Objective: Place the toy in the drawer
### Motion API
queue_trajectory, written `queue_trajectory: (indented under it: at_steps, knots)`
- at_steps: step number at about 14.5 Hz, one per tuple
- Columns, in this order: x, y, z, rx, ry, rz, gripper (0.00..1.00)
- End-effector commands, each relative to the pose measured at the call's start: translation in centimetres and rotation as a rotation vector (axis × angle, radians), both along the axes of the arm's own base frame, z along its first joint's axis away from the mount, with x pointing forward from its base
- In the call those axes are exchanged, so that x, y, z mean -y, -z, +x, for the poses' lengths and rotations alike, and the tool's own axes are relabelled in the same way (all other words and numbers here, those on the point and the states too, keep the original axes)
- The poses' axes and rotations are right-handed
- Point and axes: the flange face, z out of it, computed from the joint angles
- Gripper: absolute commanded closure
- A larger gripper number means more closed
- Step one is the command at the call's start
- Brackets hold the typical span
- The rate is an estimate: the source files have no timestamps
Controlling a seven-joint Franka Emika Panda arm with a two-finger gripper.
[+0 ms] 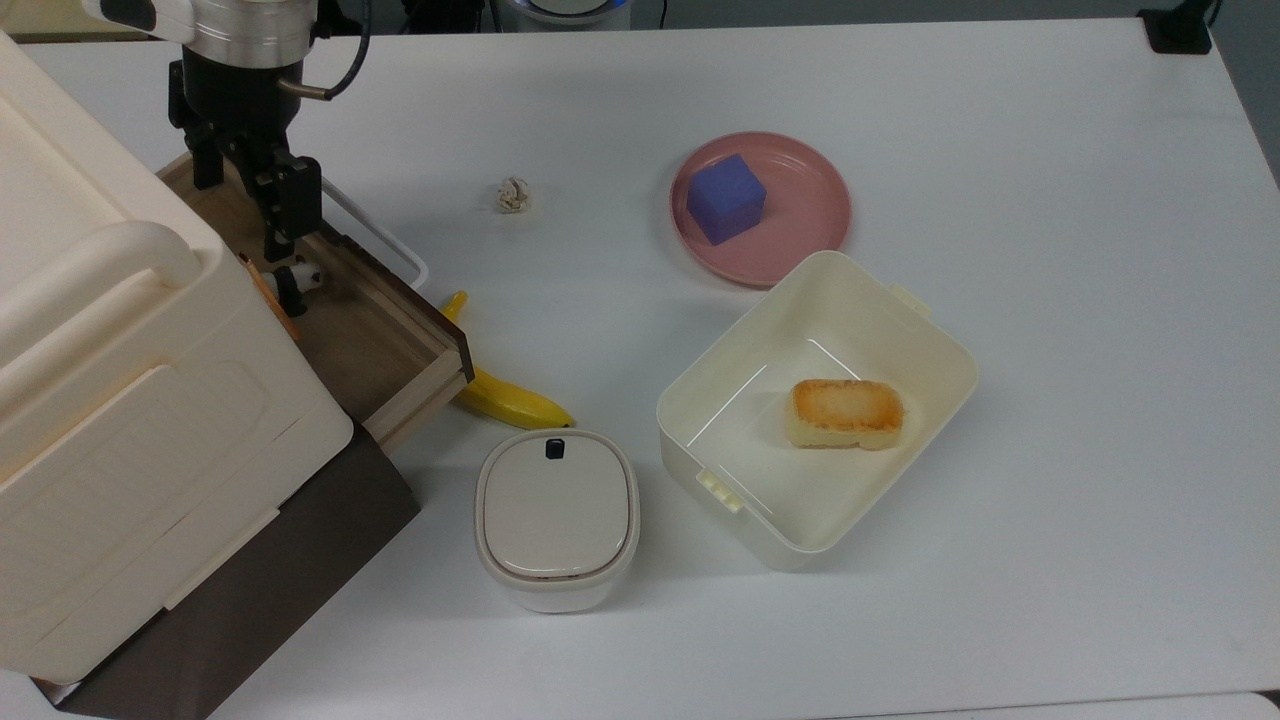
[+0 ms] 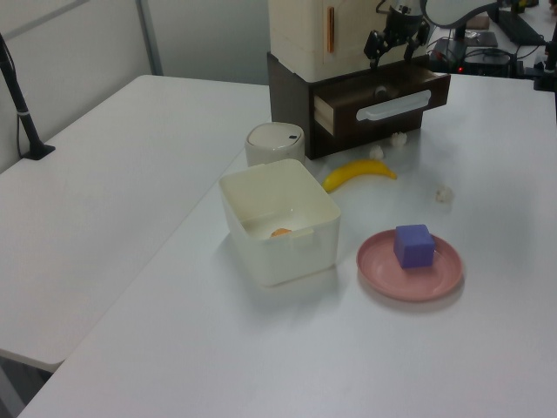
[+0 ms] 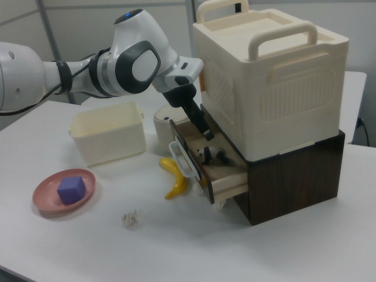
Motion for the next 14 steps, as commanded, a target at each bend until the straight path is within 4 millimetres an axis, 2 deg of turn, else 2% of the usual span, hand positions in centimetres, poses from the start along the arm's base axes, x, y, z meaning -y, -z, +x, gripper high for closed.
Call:
queue_trajectory:
  at_steps: [1,4,7,10,11,14]
  knots:
    - [-0.7,-1.2,-0.3,0.018,0.006,-0.013,0.00]
    - [-1.8,-2.0,-1.3,-0.035,0.014,-0.007,0.00]
    - [-4.7,-2.5,-1.7,-0.105,-0.027,-0.007,0.00]
    - [-7.4,-4.4,-3.0,-0.162,-0.069,0.008,0.00]
    - [-8.5,-5.8,-3.4,-0.167,-0.093,0.028,0.00]
    - [-9.2,-9.7,-5.2,-0.268,-0.256,0.122,0.00]
